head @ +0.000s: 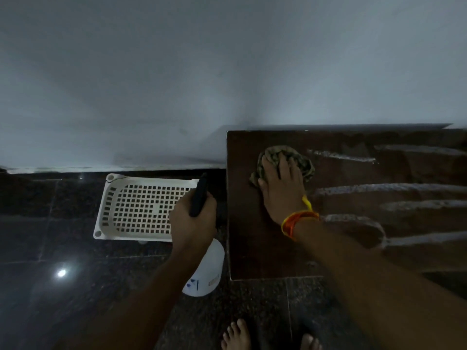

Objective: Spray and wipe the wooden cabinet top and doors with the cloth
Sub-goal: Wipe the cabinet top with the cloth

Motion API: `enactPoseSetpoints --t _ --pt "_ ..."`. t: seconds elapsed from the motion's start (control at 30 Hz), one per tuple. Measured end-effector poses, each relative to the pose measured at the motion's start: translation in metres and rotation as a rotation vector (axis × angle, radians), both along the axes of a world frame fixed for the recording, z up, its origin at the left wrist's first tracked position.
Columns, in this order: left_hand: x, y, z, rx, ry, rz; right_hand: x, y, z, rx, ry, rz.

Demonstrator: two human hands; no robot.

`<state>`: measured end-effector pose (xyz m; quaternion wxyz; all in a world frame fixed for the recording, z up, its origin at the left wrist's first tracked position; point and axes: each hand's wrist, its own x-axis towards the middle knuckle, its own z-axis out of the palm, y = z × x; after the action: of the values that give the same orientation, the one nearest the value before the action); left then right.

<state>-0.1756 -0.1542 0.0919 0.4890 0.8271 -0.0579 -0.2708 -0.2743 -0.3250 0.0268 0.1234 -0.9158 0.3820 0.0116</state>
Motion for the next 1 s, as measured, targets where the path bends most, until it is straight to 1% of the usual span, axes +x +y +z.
enactPoseSetpoints --t 0.07,0.13,0.3,0.43,0.57,0.83,1.0 --pt "-0.009 0.001 0.006 0.0 0.038 0.006 -0.013 0.007 0.002 0.012 0.033 0.025" --pt "-0.017 0.002 0.008 -0.008 0.056 0.006 -0.008 -0.003 0.001 0.035 0.062 0.035" --pt "-0.033 0.01 0.004 0.015 0.03 0.002 0.009 -0.023 -0.004 0.046 0.024 0.018" --pt "-0.045 0.021 0.011 0.014 0.038 0.033 -0.023 0.012 0.002 0.047 0.007 0.029" --pt "-0.053 0.026 0.02 0.031 0.03 0.052 -0.075 0.061 0.008 0.082 0.058 0.066" --pt "-0.071 0.028 0.018 0.004 -0.003 0.044 -0.056 0.037 0.0 0.054 0.033 0.075" --pt "-0.086 0.025 0.023 0.02 0.026 0.064 -0.093 0.071 0.008 0.109 0.033 0.085"
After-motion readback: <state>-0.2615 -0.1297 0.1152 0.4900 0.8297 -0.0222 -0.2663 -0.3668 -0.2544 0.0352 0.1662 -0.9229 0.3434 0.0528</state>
